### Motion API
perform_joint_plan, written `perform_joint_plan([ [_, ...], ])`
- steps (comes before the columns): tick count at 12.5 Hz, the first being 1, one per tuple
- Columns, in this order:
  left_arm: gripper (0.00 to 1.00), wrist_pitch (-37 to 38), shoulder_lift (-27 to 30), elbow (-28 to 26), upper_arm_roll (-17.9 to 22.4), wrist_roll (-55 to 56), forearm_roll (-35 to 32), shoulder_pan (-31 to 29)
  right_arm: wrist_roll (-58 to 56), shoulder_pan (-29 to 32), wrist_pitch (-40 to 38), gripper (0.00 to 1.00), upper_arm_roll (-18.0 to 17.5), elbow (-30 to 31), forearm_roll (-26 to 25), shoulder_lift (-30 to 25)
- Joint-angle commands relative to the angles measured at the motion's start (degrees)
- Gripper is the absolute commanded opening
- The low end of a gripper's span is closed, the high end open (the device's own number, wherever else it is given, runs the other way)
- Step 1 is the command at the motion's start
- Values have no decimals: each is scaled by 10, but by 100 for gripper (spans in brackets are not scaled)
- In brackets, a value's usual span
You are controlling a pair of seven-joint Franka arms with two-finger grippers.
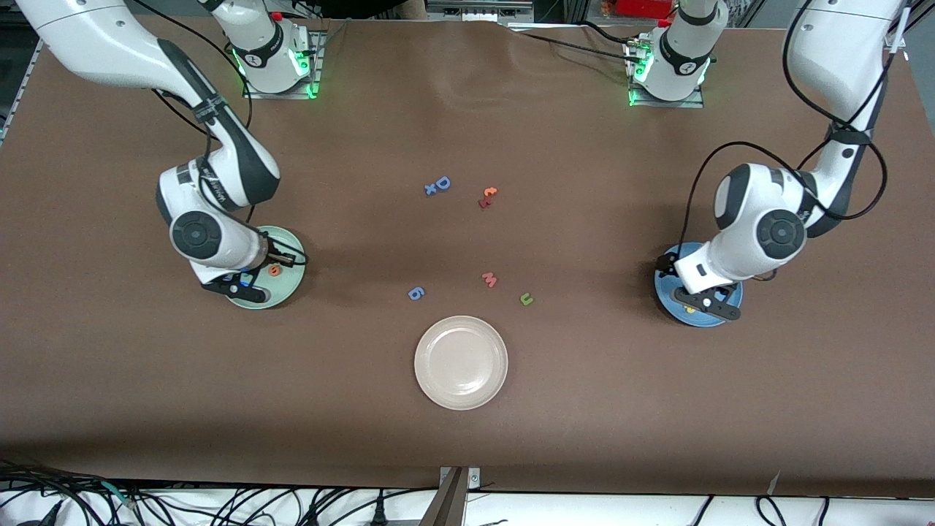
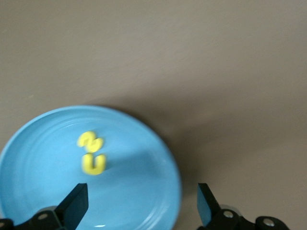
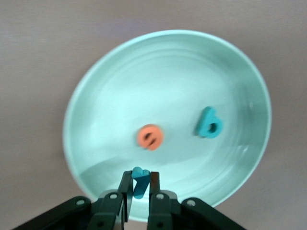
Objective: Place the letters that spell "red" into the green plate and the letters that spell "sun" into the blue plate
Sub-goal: 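Release the teal letter on the green plate while the left gripper withdraws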
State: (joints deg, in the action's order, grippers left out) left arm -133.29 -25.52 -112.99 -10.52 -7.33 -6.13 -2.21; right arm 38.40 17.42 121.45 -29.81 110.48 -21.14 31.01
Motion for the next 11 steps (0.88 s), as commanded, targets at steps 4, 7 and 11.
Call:
perform_joint_plan([
  [4,100,4,-16,40,4,137,16,79,-10,7,9,93,-10,1,-5,-17],
  [7,100,4,-37,70,4,229,15,130,-29,10,-20,98,-10,-18,-1,-45],
  [11,100,4,-79,119,4,349,13,188,-82,14,-137,98,-8,-115,12,-46],
])
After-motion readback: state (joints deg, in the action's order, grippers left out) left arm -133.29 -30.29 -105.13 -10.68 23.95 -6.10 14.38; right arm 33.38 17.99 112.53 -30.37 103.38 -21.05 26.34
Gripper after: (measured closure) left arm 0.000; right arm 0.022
